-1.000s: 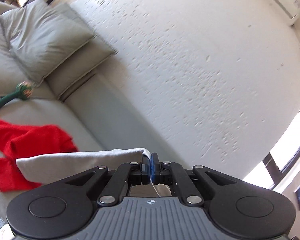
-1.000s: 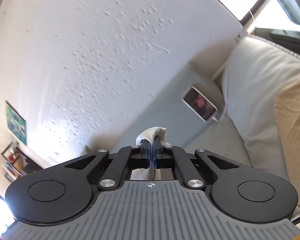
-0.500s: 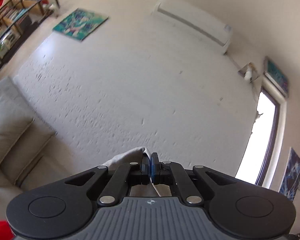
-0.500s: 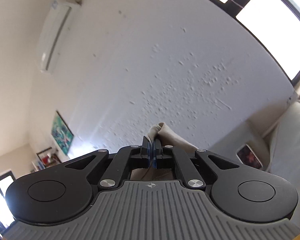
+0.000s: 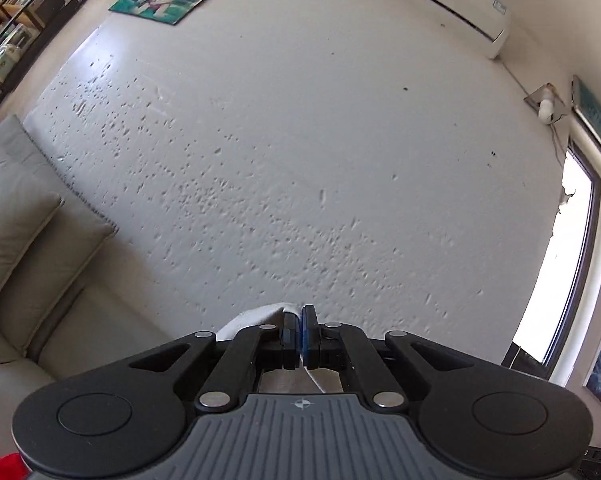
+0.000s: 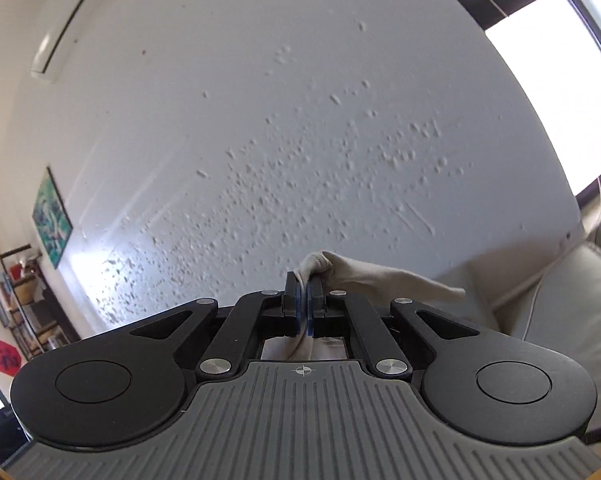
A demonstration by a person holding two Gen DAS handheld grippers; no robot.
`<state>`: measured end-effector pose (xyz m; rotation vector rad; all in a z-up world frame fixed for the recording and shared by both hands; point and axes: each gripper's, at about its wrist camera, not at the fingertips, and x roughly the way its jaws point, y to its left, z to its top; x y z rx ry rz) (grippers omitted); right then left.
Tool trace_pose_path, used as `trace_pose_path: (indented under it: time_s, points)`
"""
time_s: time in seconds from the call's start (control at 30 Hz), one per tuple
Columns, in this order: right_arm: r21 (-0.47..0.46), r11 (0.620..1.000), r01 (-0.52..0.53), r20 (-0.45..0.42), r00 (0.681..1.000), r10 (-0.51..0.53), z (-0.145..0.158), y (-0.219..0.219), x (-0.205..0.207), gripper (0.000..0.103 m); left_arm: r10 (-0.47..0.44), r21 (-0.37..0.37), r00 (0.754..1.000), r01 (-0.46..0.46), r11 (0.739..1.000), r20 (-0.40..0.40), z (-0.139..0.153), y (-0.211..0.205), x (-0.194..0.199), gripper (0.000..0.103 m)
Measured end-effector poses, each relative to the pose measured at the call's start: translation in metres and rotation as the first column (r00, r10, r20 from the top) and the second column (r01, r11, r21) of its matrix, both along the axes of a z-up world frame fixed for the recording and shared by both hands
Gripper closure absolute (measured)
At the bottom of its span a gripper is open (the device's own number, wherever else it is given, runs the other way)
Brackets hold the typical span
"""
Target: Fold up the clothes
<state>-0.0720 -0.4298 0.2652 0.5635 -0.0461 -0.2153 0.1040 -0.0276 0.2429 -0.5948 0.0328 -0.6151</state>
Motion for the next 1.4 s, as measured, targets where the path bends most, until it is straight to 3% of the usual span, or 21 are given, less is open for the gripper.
trace_pose_path:
  time_s: [0.1, 0.17, 0.23, 0.33, 0.43, 0.53, 0.6, 0.83, 0.93, 1.2, 1.27, 1.3, 1.33, 1.4]
  points:
    - [0.013, 1.000, -0.019, -0.043, 0.999, 0.020, -0.011, 0.001, -0.014, 0.100, -0.003, 0.059, 0.999, 0.005, 0.998, -0.045, -0.032, -0.001, -0.015, 0.103]
    - [0.044, 0.999, -0.027, -0.123, 0.992, 0.032, -0.042, 0.001, -0.018, 0.100, 0.006, 0.139, 0.993, 0.011, 0.990, -0.117, -0.070, -0.006, -0.021, 0.103]
    - [0.097, 0.995, -0.021, -0.226, 0.973, 0.043, -0.090, -0.001, -0.018, 0.100, 0.013, 0.203, 0.970, 0.038, 0.978, -0.242, -0.119, -0.010, -0.023, 0.103]
    - [0.223, 0.975, 0.020, -0.370, 0.927, 0.066, -0.172, -0.006, -0.020, 0.100, 0.059, 0.259, 0.893, 0.066, 0.964, -0.446, -0.198, -0.008, -0.024, 0.103]
    - [0.298, 0.951, 0.088, -0.526, 0.846, 0.087, -0.257, -0.002, -0.024, 0.100, 0.120, 0.308, 0.797, 0.086, 0.948, -0.592, -0.265, -0.004, -0.030, 0.103]
    - [0.363, 0.919, 0.153, -0.619, 0.777, 0.115, -0.315, 0.001, -0.037, 0.100, 0.154, 0.341, 0.739, 0.108, 0.934, -0.656, -0.297, 0.000, -0.043, 0.103]
    - [0.364, 0.916, 0.170, -0.652, 0.749, 0.121, -0.331, 0.003, -0.044, 0.100, 0.171, 0.368, 0.728, 0.119, 0.922, -0.664, -0.303, 0.001, -0.048, 0.103]
    - [0.275, 0.949, 0.156, -0.717, 0.691, 0.094, -0.331, 0.018, -0.057, 0.100, 0.232, 0.472, 0.700, 0.168, 0.865, -0.675, -0.316, 0.000, -0.058, 0.103]
    - [0.235, 0.960, 0.151, -0.761, 0.643, 0.085, -0.338, 0.027, -0.054, 0.100, 0.263, 0.515, 0.675, 0.202, 0.833, -0.689, -0.321, -0.004, -0.060, 0.103]
    - [0.159, 0.981, 0.114, -0.862, 0.501, 0.082, -0.333, 0.044, -0.050, 0.096, 0.336, 0.594, 0.662, 0.206, 0.778, -0.670, -0.303, 0.002, -0.074, 0.098]
    - [0.167, 0.980, 0.105, -0.865, 0.492, 0.095, -0.324, 0.048, -0.057, 0.089, 0.354, 0.613, 0.659, 0.207, 0.763, -0.664, -0.299, 0.003, -0.078, 0.091]
    - [0.170, 0.980, 0.100, -0.861, 0.498, 0.098, -0.318, 0.051, -0.064, 0.078, 0.363, 0.622, 0.657, 0.208, 0.755, -0.660, -0.297, 0.004, -0.080, 0.086]
    - [0.166, 0.982, 0.091, -0.856, 0.508, 0.097, -0.311, 0.054, -0.068, 0.069, 0.361, 0.623, 0.665, 0.202, 0.755, -0.653, -0.292, 0.004, -0.083, 0.084]
    - [0.139, 0.989, 0.056, -0.838, 0.539, 0.088, -0.296, 0.062, -0.073, 0.067, 0.325, 0.607, 0.693, 0.203, 0.768, -0.643, -0.284, -0.001, -0.088, 0.082]
